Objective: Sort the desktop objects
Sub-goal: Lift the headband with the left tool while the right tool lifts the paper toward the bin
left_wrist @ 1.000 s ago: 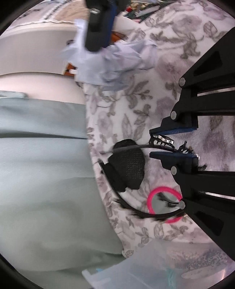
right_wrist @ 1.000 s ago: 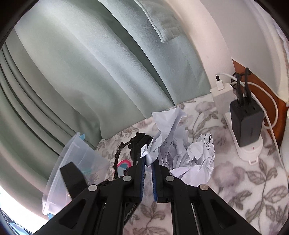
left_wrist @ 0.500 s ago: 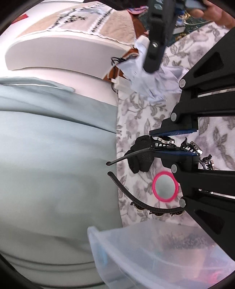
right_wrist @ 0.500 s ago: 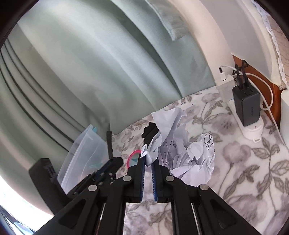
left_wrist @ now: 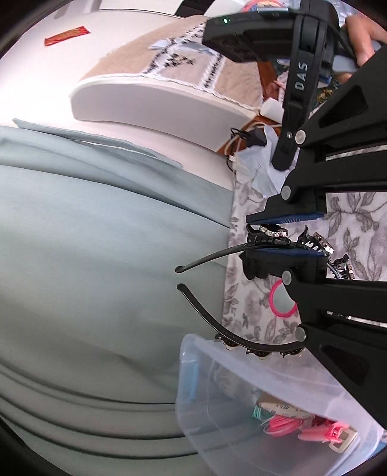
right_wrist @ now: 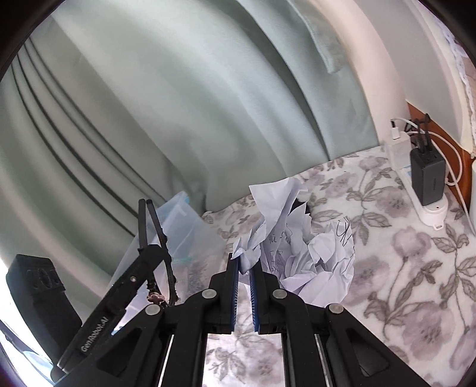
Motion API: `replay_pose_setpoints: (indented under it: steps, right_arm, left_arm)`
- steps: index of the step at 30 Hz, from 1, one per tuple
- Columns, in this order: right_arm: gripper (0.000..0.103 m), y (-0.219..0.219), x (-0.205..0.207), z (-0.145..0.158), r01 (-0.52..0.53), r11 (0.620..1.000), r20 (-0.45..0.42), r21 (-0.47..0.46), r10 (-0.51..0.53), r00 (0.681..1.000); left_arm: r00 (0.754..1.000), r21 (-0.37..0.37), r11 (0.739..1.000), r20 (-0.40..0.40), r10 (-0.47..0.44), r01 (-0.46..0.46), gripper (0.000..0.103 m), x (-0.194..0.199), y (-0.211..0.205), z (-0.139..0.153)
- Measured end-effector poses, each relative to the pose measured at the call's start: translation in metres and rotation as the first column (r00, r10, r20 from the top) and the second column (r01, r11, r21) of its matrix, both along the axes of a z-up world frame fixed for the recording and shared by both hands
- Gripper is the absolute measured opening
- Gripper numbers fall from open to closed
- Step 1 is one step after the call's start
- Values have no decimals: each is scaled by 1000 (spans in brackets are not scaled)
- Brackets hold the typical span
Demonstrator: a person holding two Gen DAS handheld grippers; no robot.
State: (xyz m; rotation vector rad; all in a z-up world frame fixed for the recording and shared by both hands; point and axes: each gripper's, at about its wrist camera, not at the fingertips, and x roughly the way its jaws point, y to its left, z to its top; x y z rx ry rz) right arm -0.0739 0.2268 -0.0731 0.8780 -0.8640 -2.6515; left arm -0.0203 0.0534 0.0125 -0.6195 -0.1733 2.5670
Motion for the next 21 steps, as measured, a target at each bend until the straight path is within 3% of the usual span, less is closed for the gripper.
replay_pose_setpoints:
  steps: [17, 21]
  right_arm:
    - [8, -37, 18, 55, -85, 995, -152, 44, 90, 984]
    - [8, -47, 17, 69, -101, 993, -186, 62, 111, 976]
  left_arm:
    - [992, 186, 982, -127, -2, 26, 15, 42, -52, 54]
    - [985, 208, 978, -168, 34, 2, 15, 50, -69, 63]
